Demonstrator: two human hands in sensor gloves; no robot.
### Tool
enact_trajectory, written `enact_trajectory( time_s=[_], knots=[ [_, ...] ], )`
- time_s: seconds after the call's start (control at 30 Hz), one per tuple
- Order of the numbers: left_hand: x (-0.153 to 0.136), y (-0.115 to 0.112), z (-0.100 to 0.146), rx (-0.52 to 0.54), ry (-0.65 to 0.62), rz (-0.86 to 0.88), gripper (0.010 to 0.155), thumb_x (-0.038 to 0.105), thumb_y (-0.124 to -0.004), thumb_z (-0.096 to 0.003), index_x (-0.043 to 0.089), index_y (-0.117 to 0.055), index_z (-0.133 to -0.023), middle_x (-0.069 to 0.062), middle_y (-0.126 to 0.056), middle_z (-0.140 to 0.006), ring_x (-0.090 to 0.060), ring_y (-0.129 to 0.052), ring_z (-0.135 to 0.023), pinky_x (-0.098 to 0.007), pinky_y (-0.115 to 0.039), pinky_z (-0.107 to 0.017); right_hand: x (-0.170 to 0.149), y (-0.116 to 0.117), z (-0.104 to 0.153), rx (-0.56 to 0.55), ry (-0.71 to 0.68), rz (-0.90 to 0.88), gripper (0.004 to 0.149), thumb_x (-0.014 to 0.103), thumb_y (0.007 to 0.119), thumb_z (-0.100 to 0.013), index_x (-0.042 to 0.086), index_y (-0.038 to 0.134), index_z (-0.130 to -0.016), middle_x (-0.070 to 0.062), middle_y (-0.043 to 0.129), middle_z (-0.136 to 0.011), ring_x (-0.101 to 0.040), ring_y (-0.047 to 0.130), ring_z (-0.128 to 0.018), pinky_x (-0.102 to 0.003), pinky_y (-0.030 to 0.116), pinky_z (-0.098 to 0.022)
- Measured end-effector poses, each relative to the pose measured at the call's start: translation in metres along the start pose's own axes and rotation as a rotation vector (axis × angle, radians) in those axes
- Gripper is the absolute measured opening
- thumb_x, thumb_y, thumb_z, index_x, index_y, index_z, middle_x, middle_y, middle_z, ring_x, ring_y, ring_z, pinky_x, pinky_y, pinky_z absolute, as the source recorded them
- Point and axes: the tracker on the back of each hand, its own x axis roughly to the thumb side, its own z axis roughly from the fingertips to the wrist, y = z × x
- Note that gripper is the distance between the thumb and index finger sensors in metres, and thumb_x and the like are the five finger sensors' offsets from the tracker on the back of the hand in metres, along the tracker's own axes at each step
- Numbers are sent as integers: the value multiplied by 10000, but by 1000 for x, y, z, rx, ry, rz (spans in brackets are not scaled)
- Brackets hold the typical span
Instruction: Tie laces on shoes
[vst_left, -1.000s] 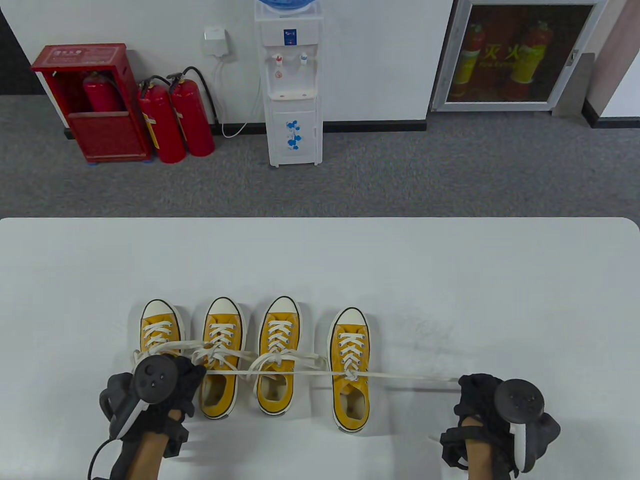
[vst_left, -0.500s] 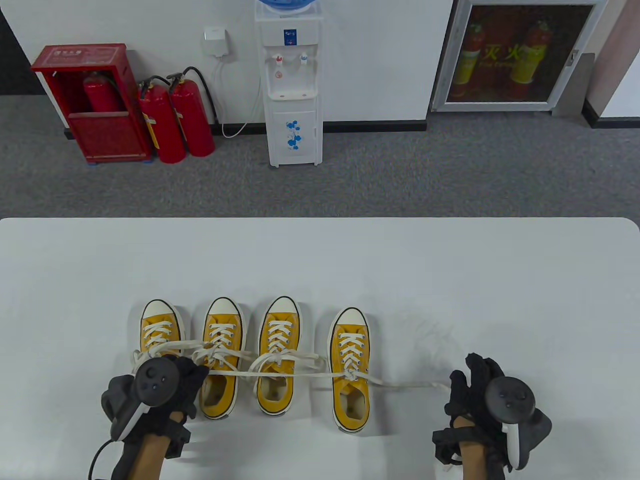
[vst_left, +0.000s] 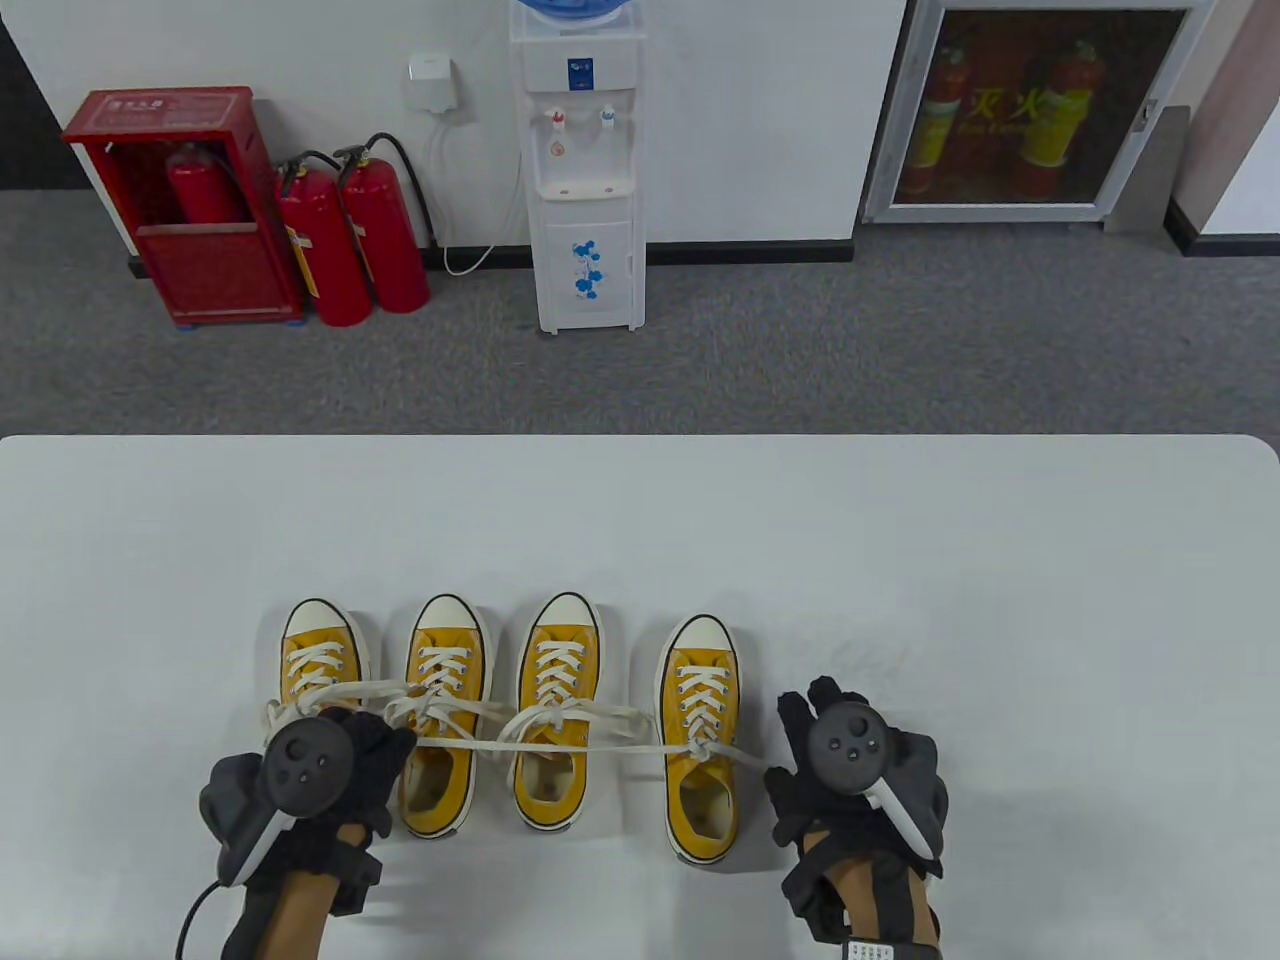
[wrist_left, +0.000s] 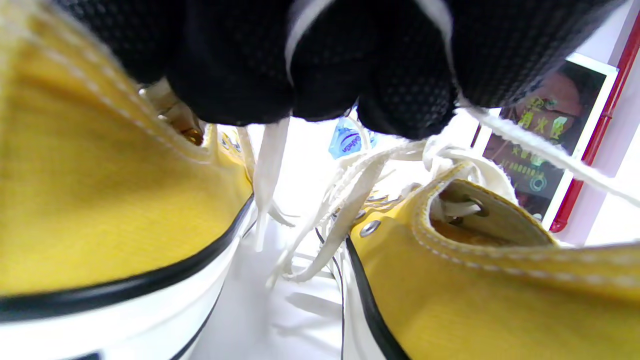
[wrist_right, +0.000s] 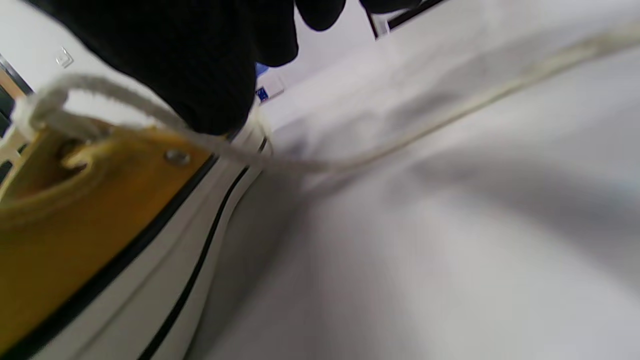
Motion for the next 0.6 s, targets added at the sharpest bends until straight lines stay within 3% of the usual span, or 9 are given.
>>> enact_trajectory(
  time_s=[0.1, 0.23, 0.37, 0.47, 0.6],
  knots=[
    [1, 0, 0, -1, -4, -6, 377, 588, -826, -447, 297, -984, -626, 8, -992, -630, -271, -1006, -405, -541, -840, -426, 0, 11, -11, 107, 52, 42, 774, 332, 876, -435, 237, 477, -1091, -47, 131, -1156, -455, 138, -1093, -744, 150, -702],
    [1, 0, 0, 1, -4, -3, 377, 588, -826, -447, 297, -984, -626, 8, -993, -629, -272, -1006, -405, -541, -840, -426, -1, 20, -17, 115, 39, 8, 706, 334, 881, -432, 264, 578, -1065, -41, 143, -1157, -455, 113, -1081, -742, 146, -695],
    [2, -1, 1, -2, -6, -5, 377, 588, -825, -448, 298, -982, -629, 7, -993, -629, -272, -1006, -405, -542, -840, -426, -4, 24, -17, 56, 22, 15, 574, 358, 895, -420, 263, 756, -969, -65, 290, -1164, -470, 171, -1075, -746, 173, -688],
    [2, -1, 1, -2, -8, -3, 377, 587, -824, -448, 296, -985, -626, 6, -993, -629, -273, -1006, -406, -542, -840, -427, -9, 18, -13, -2, 7, -49, 414, 371, 892, -418, 257, 904, -816, -73, 508, -1126, -456, 256, -1085, -745, 197, -689],
    [2, -2, 1, -3, -7, -2, 378, 587, -824, -448, 295, -986, -624, 8, -993, -629, -272, -1006, -406, -542, -840, -427, -23, 9, -8, 35, 2, -219, 406, 376, 882, -424, 188, 897, -783, -94, 604, -1072, -460, 385, -1071, -754, 210, -679]
  ],
)
